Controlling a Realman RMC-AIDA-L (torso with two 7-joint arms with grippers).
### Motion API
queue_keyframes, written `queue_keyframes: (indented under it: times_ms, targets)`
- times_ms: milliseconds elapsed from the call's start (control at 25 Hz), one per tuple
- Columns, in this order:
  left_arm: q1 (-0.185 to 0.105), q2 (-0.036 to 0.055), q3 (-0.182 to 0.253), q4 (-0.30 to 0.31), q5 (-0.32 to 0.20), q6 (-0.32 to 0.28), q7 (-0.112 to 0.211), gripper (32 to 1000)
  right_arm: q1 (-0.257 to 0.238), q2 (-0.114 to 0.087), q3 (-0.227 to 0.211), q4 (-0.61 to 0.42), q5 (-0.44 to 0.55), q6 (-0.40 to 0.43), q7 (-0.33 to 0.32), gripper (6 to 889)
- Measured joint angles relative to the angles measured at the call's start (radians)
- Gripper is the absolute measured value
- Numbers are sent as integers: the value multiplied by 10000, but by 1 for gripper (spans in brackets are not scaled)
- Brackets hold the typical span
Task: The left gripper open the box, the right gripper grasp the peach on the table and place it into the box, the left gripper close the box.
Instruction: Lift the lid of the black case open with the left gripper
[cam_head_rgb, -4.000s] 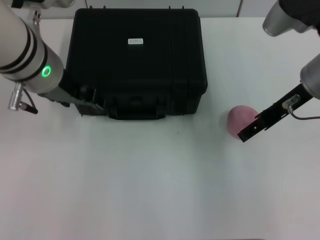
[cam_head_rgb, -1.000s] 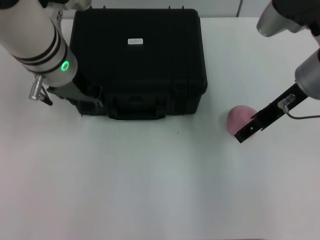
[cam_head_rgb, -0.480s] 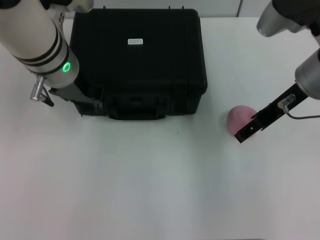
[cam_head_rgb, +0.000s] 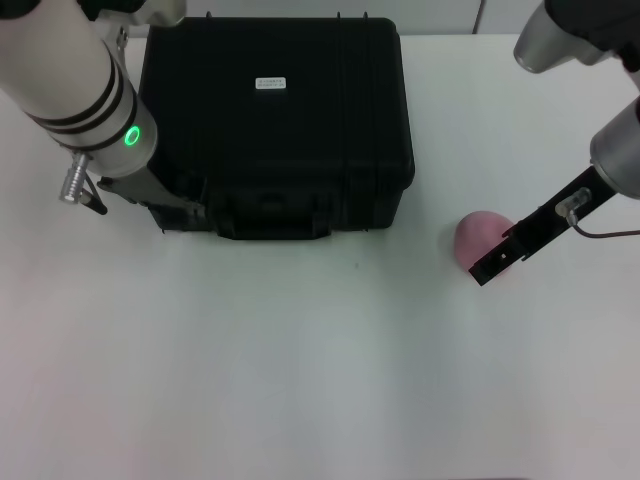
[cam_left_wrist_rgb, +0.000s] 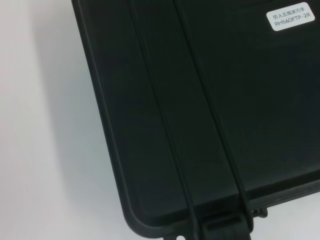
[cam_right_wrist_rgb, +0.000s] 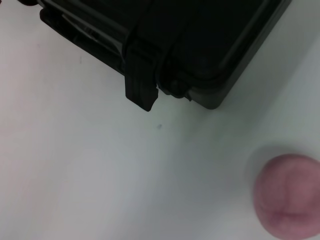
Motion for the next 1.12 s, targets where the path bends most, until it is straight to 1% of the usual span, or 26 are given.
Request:
queue_keyframes:
  times_ms: [560,920,1120]
  targets:
    - [20,0,0,84,-23,-39,43,383,0,0,49,0,0,0,-47,849]
    - [28,15,-16,460,-82,-213,45,382,0,0,45,6,0,0,-58,848]
    - [31,30,-28,711,-20,-343,31,382,0,0,56,14,-1,0,-72,848]
